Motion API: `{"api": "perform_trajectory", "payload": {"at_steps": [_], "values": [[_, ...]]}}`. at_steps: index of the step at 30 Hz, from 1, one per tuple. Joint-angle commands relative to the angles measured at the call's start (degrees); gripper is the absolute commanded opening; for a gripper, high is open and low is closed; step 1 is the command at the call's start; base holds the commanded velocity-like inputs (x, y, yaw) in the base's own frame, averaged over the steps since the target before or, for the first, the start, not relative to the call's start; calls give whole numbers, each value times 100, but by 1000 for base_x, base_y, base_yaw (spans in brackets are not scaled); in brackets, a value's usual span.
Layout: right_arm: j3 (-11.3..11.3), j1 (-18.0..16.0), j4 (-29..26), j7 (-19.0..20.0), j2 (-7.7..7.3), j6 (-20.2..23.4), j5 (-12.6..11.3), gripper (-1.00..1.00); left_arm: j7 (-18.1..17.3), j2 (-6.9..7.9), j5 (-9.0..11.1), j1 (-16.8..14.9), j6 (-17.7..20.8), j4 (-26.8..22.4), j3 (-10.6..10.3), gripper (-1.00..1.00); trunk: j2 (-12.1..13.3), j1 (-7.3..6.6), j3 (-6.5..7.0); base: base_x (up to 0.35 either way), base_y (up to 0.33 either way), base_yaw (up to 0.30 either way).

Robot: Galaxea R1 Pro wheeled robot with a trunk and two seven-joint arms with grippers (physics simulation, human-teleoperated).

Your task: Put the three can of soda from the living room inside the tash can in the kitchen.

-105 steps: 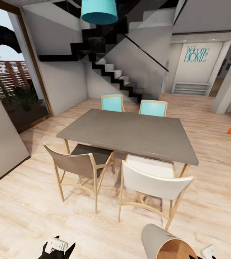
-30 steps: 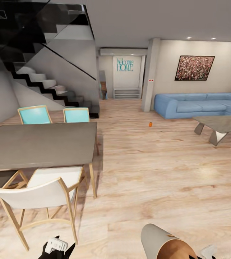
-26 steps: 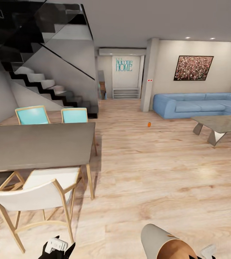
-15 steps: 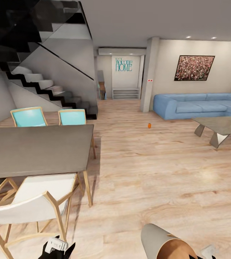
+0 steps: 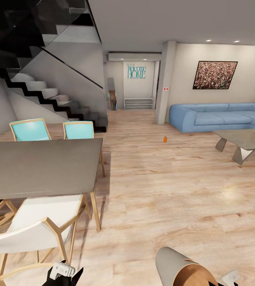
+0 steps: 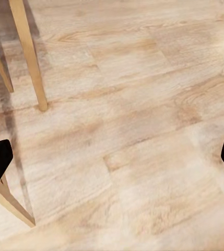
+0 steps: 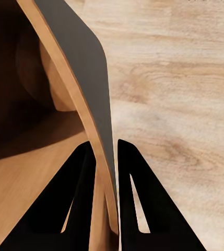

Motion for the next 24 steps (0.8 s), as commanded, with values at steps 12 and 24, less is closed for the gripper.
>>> {"api": "perform_trajectory", "payload": {"at_steps": [12, 24], "values": [[-31, -2, -10, 34, 3, 18, -47, -100, 0, 0, -7, 0, 8, 0, -7, 100, 0, 0, 1, 139, -65, -117], [-24, -2, -10, 36, 4, 14, -47, -100, 0, 0, -15, 0, 9, 6, -1, 100, 0, 0, 1, 249, -150, -54]]}}
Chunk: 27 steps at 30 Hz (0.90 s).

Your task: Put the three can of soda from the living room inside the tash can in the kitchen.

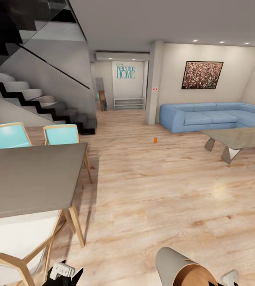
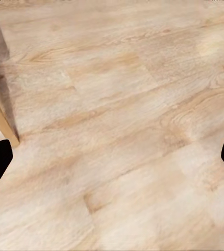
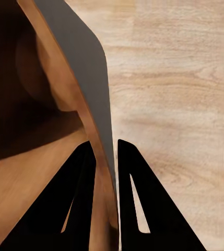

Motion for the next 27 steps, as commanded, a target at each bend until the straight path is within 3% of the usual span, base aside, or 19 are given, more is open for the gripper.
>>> {"api": "perform_trajectory", "payload": {"at_steps": [1, 27], "values": [[-34, -3, -10, 36, 3, -2, -49, -100, 0, 0, -1, 0, 0, 1, 0, 100, 0, 0, 1, 256, -126, -5], [-50, -1, -1, 40, -2, -13, -36, -100, 9, 0, -2, -2, 6, 3, -1, 100, 0, 0, 1, 255, -175, 0]]}}
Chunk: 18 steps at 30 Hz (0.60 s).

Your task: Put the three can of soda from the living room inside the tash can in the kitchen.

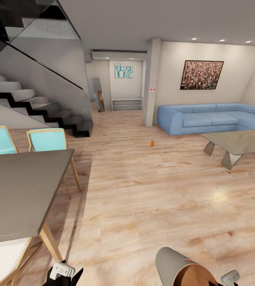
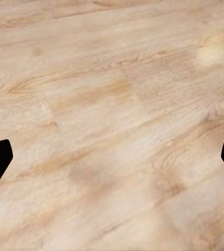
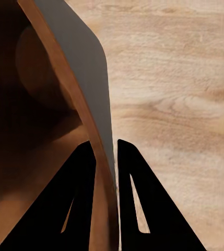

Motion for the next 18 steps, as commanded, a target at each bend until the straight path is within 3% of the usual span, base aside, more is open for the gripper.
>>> {"api": "perform_trajectory", "payload": {"at_steps": [1, 8, 18], "values": [[-27, -3, -10, 26, 1, -3, -47, -100, 0, 0, 0, -2, -1, 0, 0, 100, 0, 0, 1, 249, -198, 0], [-15, -3, -11, -3, 5, 11, -49, -100, 0, 0, 0, -5, -4, 0, 1, 100, 0, 0, 1, 248, -199, -12], [-6, -4, -10, -14, 9, 53, -57, -100, 0, 0, 0, -4, -6, 0, 1, 100, 0, 0, -3, 248, -199, -190]]}}
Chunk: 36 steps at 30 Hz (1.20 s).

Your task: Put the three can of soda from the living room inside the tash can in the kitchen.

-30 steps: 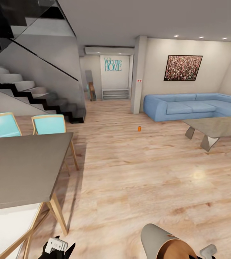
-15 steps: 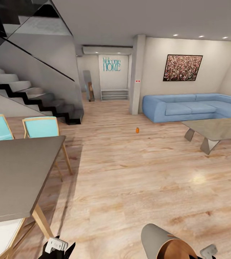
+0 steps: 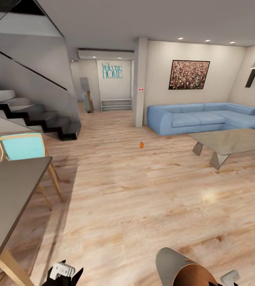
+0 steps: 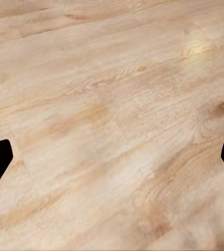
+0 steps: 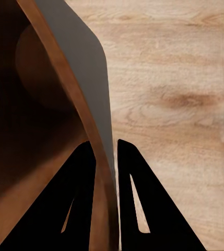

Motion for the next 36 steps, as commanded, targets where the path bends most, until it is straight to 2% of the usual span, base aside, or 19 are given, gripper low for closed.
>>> {"api": "perform_trajectory", "payload": {"at_steps": [1, 12, 36], "values": [[-34, -3, -10, 41, 1, -3, -47, -100, 0, 0, 0, -1, 0, 0, 0, 100, 0, 0, -1, 249, -194, -229], [-39, -3, -17, 53, 1, -44, -43, -100, 9, 0, 0, -2, 2, 0, 0, 100, 0, 0, -8, 251, -146, -60], [-39, -3, -10, 30, 10, -50, -43, -100, 34, -9, 0, -2, 8, 0, -17, 100, 0, 0, -8, 263, -5, 0]]}}
